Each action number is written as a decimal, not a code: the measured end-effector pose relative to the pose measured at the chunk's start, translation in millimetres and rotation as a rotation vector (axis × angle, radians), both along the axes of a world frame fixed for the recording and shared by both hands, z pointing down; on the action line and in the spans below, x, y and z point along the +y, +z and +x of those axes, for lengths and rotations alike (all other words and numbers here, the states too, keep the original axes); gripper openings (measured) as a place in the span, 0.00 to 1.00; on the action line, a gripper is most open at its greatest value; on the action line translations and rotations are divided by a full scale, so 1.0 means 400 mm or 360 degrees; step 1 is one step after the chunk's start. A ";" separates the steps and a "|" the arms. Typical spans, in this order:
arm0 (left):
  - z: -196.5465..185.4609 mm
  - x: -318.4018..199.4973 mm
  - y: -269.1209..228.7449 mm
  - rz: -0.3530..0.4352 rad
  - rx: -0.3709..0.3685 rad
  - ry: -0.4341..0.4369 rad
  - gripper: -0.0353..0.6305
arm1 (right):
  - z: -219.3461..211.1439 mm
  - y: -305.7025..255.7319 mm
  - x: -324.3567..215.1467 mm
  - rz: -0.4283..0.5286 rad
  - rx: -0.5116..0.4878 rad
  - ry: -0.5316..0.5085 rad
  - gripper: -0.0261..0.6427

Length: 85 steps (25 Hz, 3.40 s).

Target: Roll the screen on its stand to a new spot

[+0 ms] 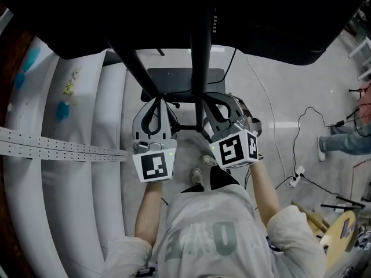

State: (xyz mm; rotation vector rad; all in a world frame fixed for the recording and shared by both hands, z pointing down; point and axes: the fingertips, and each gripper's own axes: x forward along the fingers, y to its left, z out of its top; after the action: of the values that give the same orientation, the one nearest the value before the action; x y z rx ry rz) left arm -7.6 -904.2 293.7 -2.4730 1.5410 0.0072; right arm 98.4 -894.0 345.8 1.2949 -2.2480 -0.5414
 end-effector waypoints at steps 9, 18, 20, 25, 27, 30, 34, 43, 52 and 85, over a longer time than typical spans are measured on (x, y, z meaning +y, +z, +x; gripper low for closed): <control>0.063 -0.121 0.027 -0.0058 0.0009 -0.0147 0.07 | 0.012 -0.014 -0.073 -0.0021 -0.0096 -0.0302 0.07; 0.098 -0.156 0.047 -0.0077 -0.0058 -0.0353 0.07 | -0.014 0.017 -0.074 -0.0105 -0.0219 -0.0642 0.07; 0.107 -0.155 0.042 -0.0055 -0.0058 -0.0380 0.07 | -0.013 0.018 -0.076 -0.0113 -0.0245 -0.0686 0.07; 0.112 -0.149 0.048 -0.0055 -0.0071 -0.0420 0.07 | -0.017 0.025 -0.087 -0.0135 -0.0273 -0.0709 0.07; 0.106 -0.151 0.049 -0.0057 -0.0060 -0.0434 0.07 | -0.022 0.021 -0.092 -0.0126 -0.0280 -0.0711 0.07; 0.100 -0.151 0.047 -0.0046 -0.0056 -0.0448 0.07 | -0.028 0.018 -0.088 -0.0113 -0.0293 -0.0719 0.07; 0.092 -0.149 0.042 -0.0043 -0.0063 -0.0451 0.07 | -0.029 0.001 -0.089 -0.0102 -0.0312 -0.0722 0.07; 0.051 -0.160 0.050 -0.0072 -0.0079 -0.0479 0.22 | 0.008 -0.040 -0.098 -0.0096 -0.0412 -0.0683 0.25; -0.017 -0.224 0.019 -0.0066 0.0009 -0.0463 0.58 | 0.061 -0.112 -0.185 0.0020 -0.0630 -0.0426 0.44; -0.178 -0.477 0.062 -0.0255 0.0071 -0.0295 0.67 | -0.016 -0.112 -0.342 0.0074 -0.0693 -0.0036 0.45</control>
State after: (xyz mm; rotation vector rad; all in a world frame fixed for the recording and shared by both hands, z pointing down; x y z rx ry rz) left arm -79.0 -1095.1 318.4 -2.4515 1.8513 -0.0962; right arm 92.1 -1030.6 300.9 1.5311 -2.6130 -0.3439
